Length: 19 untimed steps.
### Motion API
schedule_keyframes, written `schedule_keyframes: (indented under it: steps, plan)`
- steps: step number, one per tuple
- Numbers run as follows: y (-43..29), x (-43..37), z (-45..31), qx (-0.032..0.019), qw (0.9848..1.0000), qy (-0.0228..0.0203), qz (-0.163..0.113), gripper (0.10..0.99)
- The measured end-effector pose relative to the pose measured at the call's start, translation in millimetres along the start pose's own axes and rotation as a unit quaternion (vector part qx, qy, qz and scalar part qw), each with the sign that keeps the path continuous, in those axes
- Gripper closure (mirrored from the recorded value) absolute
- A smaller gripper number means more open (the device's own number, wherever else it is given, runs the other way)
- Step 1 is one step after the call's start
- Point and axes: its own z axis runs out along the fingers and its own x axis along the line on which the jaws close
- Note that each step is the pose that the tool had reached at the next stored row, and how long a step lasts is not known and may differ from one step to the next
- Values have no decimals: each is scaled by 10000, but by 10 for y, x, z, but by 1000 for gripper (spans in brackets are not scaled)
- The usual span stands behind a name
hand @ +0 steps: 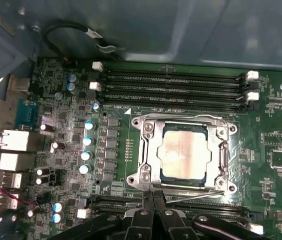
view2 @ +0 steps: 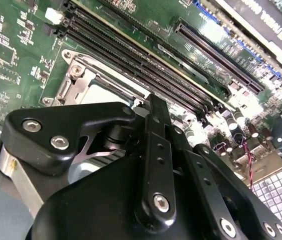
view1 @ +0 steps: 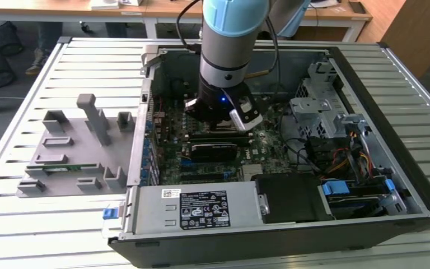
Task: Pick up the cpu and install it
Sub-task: 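Install the second cpu locking lever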
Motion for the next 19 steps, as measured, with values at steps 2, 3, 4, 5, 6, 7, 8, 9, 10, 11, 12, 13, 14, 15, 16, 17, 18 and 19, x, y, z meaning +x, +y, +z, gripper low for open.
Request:
schedule_keyframes:
  steps: [2, 3, 4, 5, 6, 7, 8, 9, 10, 11, 12, 13, 14, 15, 16, 17, 18, 19]
  plan:
    - [-20, 10, -1, -56, 10000, -4, -2, 980]
    - [-30, 16, 0, -73, 10000, -4, -2, 980]
    - [-40, 22, 6, -83, 10000, -5, -2, 980]
    - [-48, 25, 17, -86, 10000, -6, -1, 980]
    - [-52, 26, 30, -86, 10000, -6, -1, 980]
    - [-56, 29, 41, -86, 10000, -6, -1, 980]
    - [-58, 34, 49, -86, 10000, -6, -1, 980]
    - [-60, 41, 55, -88, 10000, -6, -1, 980]
    - [-62, 51, 58, -94, 10000, -6, -1, 980]
    - [-63, 62, 63, -104, 9999, -6, -1, 980]
    - [-65, 70, 68, -112, 9999, -7, -2, 980]
    - [-67, 75, 76, -117, 9999, -8, -2, 980]
    - [-69, 76, 85, -120, 9999, -8, -3, 980]
    - [-72, 78, 93, -124, 9999, -8, -3, 980]
    - [-73, 79, 100, -129, 9999, -8, -3, 980]
    - [-74, 82, 106, -136, 9999, -9, -3, 980]
    - [-75, 84, 112, -146, 9999, -9, -3, 980]
    - [-76, 85, 118, -157, 9999, -10, -4, 980]
